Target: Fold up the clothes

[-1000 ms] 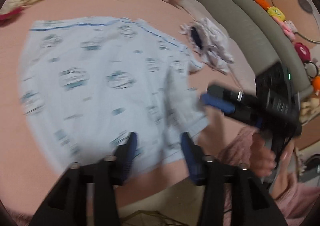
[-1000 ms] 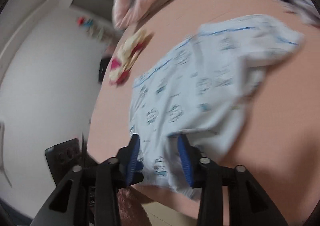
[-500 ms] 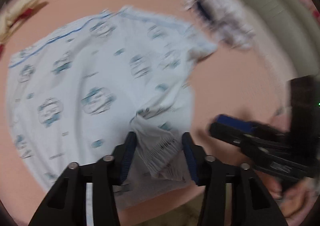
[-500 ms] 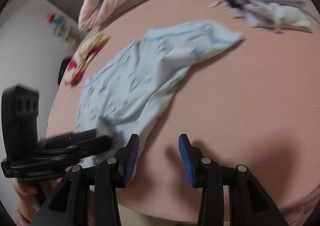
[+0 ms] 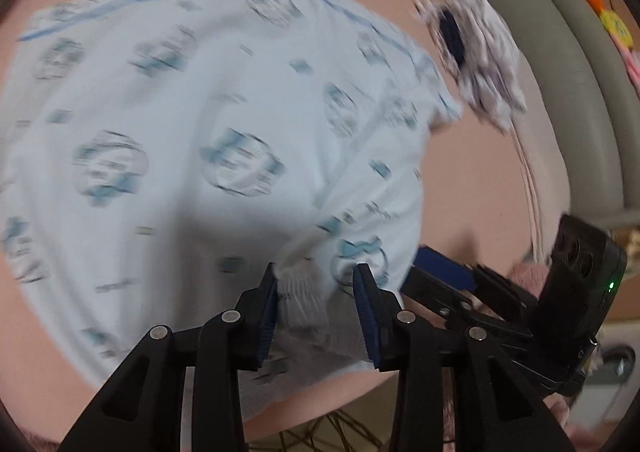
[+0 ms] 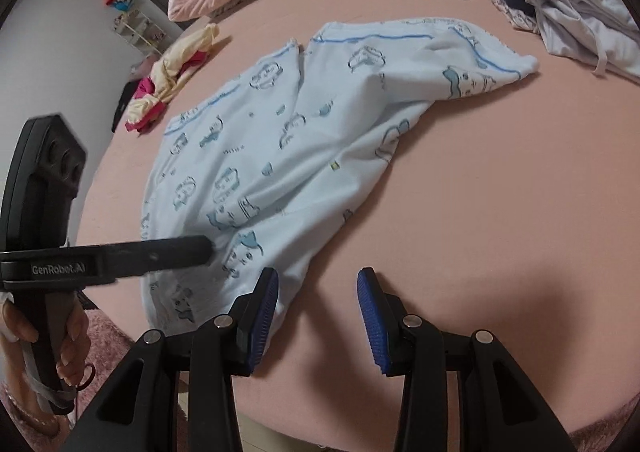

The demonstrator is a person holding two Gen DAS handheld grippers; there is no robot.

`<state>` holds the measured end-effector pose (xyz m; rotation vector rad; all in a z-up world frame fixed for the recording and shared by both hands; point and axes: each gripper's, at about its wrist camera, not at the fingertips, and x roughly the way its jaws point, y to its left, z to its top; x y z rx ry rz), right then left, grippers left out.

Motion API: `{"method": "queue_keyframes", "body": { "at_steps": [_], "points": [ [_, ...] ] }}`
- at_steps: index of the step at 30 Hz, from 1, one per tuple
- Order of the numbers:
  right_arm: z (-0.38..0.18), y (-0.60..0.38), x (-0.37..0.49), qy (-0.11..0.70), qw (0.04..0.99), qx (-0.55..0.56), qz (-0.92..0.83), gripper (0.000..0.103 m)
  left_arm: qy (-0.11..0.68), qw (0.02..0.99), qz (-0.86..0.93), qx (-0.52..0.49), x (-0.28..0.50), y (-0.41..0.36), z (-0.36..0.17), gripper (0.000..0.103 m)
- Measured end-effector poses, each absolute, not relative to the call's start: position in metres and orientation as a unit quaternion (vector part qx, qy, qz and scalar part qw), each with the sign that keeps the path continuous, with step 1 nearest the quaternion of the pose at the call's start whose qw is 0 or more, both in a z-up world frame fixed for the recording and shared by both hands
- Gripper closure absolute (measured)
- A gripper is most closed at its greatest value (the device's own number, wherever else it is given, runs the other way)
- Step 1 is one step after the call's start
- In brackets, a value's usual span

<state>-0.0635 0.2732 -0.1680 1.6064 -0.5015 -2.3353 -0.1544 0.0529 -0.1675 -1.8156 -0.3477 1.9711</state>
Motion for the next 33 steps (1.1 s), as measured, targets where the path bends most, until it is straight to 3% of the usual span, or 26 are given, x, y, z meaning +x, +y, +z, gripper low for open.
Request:
{"method": "queue_keyframes", "body": {
  "at_steps": [1, 2, 7, 12, 24, 26, 28, 30, 33],
  "points": [
    [-0.168, 0.273, -0.063, -0.172, 0.129, 0.555, -0.804, 0.062, -0.114, 0.226, 0.712, -0.655, -0.153, 0.06, -0.169, 0.089],
    [-0.166, 0.273, -0.062, -0.172, 0.128, 0.554, -0.804, 0.062, -0.097, 0.225, 0.72, -0.649, -0.152, 0.064, -0.168, 0.096],
    [-0.148, 0.27, -0.063, -0.166, 0.131, 0.532, -0.82, 0.062, -0.132, 0.195, 0.776, -0.585, -0.143, 0.038, -0.134, 0.096],
    [-0.124, 0.227, -0.084, -0.111, 0.185, 0.52, -0.826, 0.062, -0.181, 0.157, 0.804, -0.544, -0.107, -0.018, -0.108, 0.096],
    [-0.161, 0.141, -0.075, 0.022, 0.234, 0.553, -0.799, 0.062, -0.266, 0.078, 0.784, -0.556, -0.049, -0.066, -0.158, 0.096],
    [-0.164, 0.149, -0.07, 0.041, 0.219, 0.556, -0.8, 0.056, -0.264, 0.076, 0.778, -0.565, -0.046, -0.064, -0.168, 0.093],
    [-0.165, 0.166, -0.07, 0.01, 0.217, 0.565, -0.796, 0.052, -0.255, 0.076, 0.775, -0.573, -0.046, -0.063, -0.181, 0.093],
    [-0.165, 0.196, -0.072, -0.072, 0.224, 0.574, -0.785, 0.052, -0.275, 0.072, 0.766, -0.577, -0.047, -0.067, -0.174, 0.092],
    [-0.161, 0.253, -0.072, -0.166, 0.177, 0.572, -0.784, 0.052, -0.226, 0.049, 0.796, -0.559, -0.051, -0.065, -0.141, 0.077]
  ]
}}
